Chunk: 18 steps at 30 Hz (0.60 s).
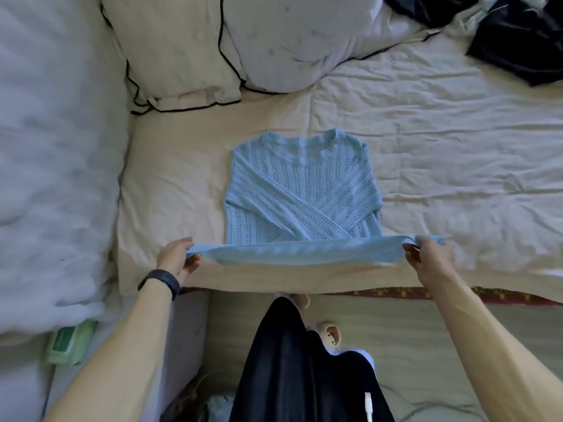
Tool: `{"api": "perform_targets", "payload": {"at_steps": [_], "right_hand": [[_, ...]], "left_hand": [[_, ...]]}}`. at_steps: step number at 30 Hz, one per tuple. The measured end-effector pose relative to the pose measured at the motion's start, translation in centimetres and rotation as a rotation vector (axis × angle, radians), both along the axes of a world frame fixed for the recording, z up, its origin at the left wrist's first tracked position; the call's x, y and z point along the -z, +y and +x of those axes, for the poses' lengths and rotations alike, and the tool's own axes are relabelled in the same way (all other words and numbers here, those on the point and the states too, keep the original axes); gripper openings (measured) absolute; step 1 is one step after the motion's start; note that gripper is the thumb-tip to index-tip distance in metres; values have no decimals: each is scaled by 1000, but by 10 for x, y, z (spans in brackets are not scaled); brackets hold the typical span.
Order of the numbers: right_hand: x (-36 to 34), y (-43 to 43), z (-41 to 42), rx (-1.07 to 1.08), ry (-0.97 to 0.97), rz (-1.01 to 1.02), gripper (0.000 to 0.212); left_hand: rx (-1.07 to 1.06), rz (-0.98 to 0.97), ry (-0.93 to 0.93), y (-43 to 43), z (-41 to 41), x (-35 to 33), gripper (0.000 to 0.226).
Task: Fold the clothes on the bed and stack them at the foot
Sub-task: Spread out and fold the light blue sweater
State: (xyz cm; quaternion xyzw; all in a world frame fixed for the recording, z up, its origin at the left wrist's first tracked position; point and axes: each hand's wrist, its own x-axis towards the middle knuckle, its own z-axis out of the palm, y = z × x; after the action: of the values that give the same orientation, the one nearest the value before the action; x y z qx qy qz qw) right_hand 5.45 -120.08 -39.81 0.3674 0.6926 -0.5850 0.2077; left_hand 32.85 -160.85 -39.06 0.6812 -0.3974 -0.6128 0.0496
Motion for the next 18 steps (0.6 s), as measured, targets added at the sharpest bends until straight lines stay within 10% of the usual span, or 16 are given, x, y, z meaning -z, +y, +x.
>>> {"api": "perform_targets", "payload": {"at_steps": [9, 13, 18], "right_hand": [[106, -145, -193, -152, 131, 115, 28], [177, -163, -216, -461, 48, 250, 75], [182, -162, -221, -539, 72, 559, 84]], "left_hand": [[74, -205, 30, -149, -207, 107, 18], [285, -193, -2, -162, -248, 168, 14], [446, -513, -317, -148, -241, 178, 61]]}}
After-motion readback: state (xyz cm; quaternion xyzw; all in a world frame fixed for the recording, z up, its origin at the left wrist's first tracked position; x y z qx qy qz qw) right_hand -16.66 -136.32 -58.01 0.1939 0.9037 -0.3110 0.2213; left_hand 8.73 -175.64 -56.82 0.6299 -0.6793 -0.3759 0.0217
